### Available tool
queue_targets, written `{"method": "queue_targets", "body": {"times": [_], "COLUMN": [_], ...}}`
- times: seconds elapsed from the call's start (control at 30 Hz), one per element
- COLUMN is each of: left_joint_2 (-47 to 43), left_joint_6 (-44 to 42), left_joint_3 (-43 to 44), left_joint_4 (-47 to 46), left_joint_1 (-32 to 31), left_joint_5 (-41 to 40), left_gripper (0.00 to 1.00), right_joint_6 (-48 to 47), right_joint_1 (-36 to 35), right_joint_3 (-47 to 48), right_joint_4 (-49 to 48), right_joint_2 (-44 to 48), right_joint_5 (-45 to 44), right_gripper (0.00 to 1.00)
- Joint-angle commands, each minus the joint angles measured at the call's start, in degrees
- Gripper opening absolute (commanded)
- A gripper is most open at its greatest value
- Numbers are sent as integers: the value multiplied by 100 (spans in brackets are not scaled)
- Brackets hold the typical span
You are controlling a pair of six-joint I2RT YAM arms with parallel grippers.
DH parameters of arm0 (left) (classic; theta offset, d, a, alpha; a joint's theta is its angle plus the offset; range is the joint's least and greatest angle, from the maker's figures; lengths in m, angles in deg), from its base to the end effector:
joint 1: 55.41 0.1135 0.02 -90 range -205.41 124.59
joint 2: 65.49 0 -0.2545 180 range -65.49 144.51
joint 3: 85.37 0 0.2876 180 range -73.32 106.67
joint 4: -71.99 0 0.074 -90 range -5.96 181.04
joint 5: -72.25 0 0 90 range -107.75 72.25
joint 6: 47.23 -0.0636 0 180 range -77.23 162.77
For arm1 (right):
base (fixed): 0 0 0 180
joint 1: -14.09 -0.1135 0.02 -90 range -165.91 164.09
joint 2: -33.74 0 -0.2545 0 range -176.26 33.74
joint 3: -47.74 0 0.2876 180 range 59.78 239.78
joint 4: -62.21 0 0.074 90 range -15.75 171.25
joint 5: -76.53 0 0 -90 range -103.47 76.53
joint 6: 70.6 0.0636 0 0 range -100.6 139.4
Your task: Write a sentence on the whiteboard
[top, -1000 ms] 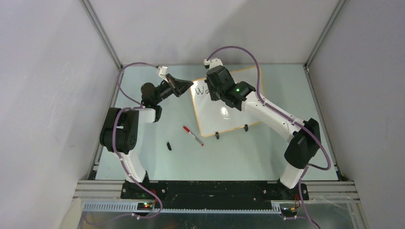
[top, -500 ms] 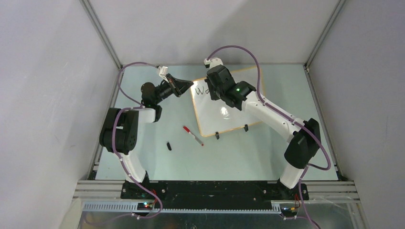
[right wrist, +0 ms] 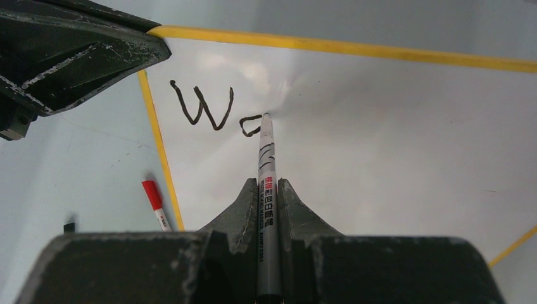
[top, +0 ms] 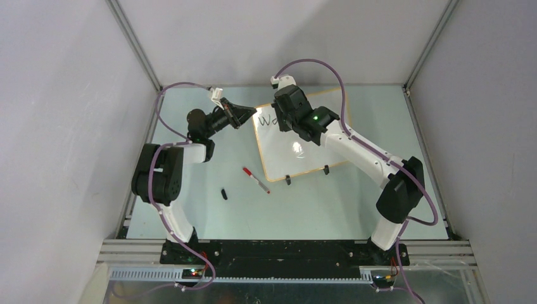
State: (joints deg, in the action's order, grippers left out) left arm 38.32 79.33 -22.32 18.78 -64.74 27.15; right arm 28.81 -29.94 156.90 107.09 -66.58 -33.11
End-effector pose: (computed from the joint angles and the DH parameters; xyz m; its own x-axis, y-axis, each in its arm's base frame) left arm 0.4021 -0.1116 0.1985 -0.3027 -0.3779 -0.8750 0.7653 0.4509 -0.4594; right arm 0.3442 0.3030 0.3293 -0.4924 -0.2618 -0.8301 -0.3839 0.9212 -0.0629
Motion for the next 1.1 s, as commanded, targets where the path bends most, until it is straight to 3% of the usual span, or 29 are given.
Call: {"method": "queue_targets", "body": {"times": [0.0, 1.07], "left_joint_2": [-133, -166], "left_joint_6": [-429, -515], "left_joint_3": [-5, 15], "left_joint_4": [413, 580], "left_joint_1": [-252, -247], "left_joint_5": [230, 197], "left_gripper": [0, 0], "right_joint_6": [63, 141], "right_joint_1": [61, 69], "right_joint_3": [157, 98], "right_joint_4": [15, 429], "right_joint_2": [-78, -21], "right_joint_5": [-155, 21], "right_gripper": [0, 0]}}
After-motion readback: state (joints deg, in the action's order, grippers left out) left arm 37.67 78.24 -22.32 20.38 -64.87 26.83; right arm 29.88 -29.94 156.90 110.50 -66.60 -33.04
